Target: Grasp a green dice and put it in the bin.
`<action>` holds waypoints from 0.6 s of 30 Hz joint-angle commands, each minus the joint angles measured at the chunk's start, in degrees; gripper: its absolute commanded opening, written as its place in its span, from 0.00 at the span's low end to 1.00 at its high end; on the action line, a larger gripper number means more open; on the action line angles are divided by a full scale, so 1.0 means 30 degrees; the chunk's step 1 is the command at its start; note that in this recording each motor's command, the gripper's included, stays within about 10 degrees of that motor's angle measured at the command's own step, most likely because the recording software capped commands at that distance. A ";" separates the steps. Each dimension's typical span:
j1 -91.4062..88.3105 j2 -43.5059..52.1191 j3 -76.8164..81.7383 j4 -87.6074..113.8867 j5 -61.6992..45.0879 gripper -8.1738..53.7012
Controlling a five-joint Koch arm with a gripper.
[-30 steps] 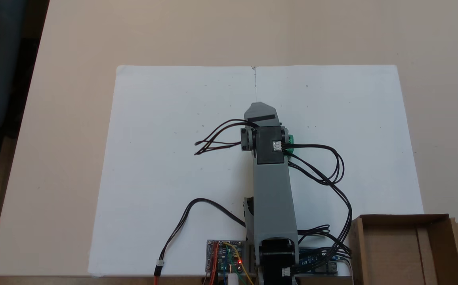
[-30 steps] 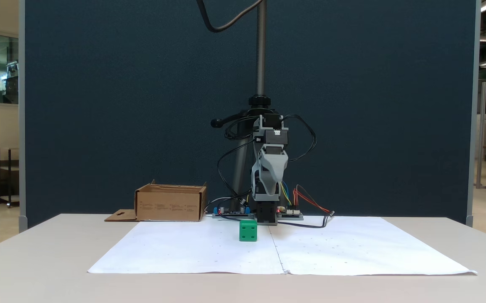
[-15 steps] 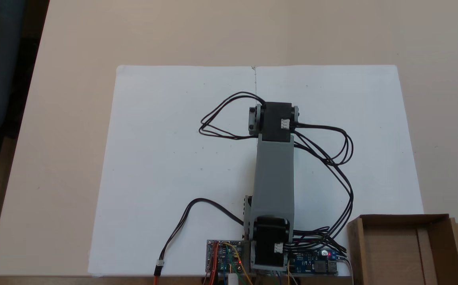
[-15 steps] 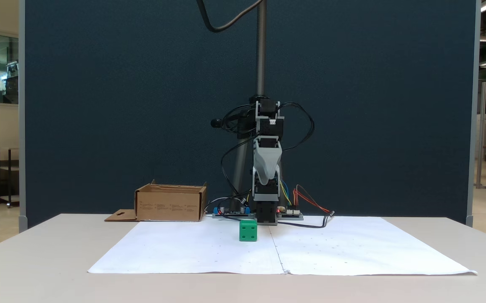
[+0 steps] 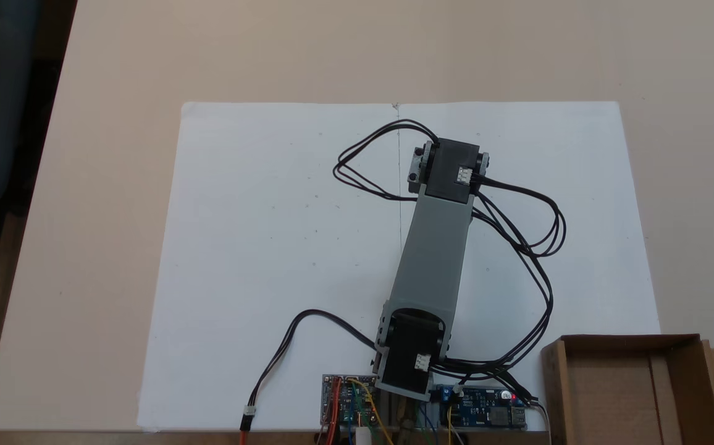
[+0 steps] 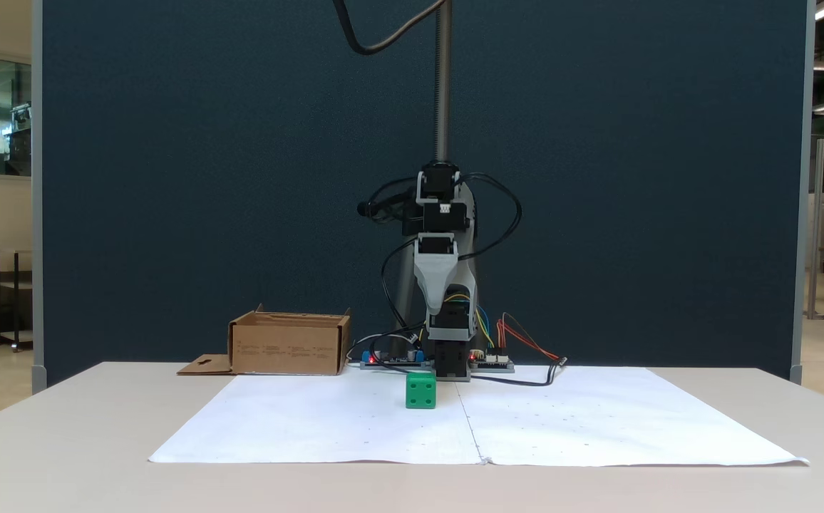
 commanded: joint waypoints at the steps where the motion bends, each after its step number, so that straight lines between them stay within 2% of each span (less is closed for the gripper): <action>1: 0.0410 0.0264 -0.1025 0.1758 -0.1699 0.86; 18: 0.1172 0.0381 -0.0967 0.2256 -0.1318 0.86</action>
